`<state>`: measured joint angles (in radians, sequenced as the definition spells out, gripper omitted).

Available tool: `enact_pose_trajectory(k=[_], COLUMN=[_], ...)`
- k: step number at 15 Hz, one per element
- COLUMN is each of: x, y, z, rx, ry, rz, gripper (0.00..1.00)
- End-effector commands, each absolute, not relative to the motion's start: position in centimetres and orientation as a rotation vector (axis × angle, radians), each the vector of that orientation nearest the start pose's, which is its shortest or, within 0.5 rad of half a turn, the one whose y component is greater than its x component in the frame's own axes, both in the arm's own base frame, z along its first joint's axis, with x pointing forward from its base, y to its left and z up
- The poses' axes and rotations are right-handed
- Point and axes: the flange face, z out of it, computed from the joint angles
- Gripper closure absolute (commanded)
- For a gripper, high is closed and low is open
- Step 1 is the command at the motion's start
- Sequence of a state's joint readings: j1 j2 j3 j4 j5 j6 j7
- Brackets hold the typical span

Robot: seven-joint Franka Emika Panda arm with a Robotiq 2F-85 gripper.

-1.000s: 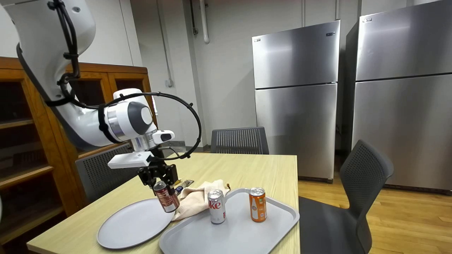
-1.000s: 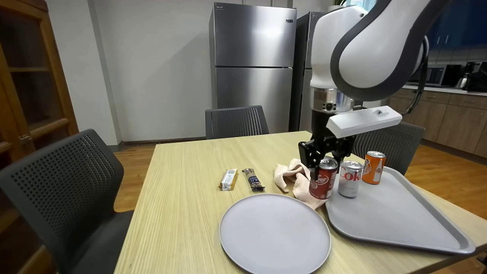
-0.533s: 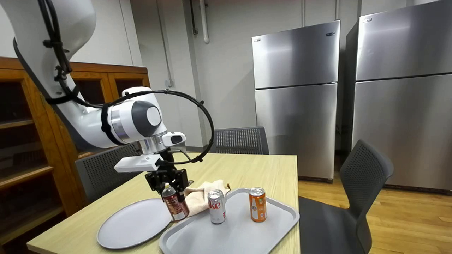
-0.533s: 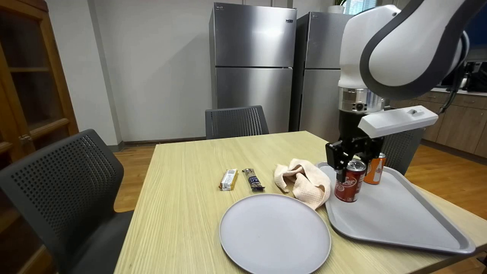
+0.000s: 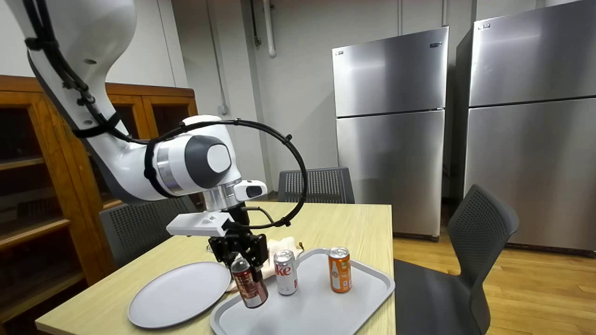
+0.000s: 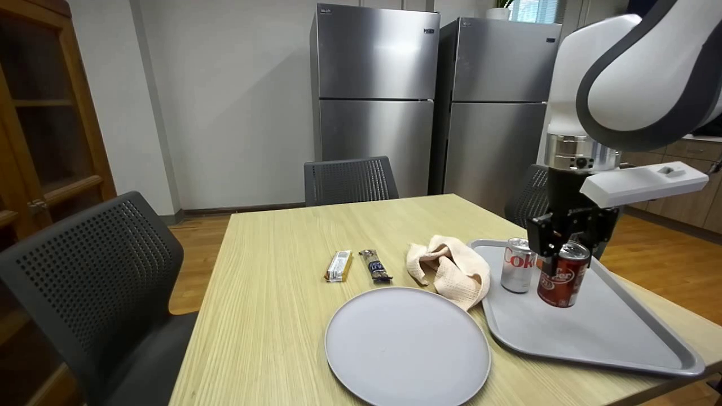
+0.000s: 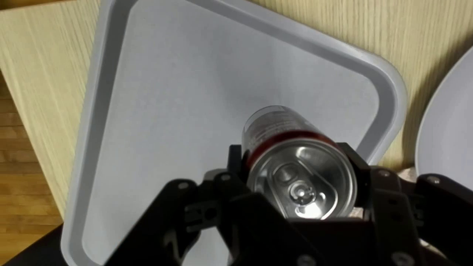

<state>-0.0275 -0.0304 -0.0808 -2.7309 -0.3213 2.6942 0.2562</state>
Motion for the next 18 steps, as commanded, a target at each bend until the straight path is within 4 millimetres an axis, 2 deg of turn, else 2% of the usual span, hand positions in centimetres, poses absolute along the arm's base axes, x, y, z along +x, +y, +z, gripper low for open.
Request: enact_pose_trajectory(k=[1, 8, 13, 17, 18], x=[39.1, 39.7, 40.1, 40.3, 40.3], y=[-5.8, -9.2, -10.3, -10.8, -10.9], z=[23.1, 20.7, 19.2, 18.7, 18.9], rx=[-3.278, -3.26, -3.255, -3.249, -3.246], ry=[0.166, 0.316, 0.358, 0.386, 0.39], rz=[-0.036, -0.001, 0.032, 0.042, 0.034], gripper=[0.62, 0.62, 0.62, 0.62, 0.12])
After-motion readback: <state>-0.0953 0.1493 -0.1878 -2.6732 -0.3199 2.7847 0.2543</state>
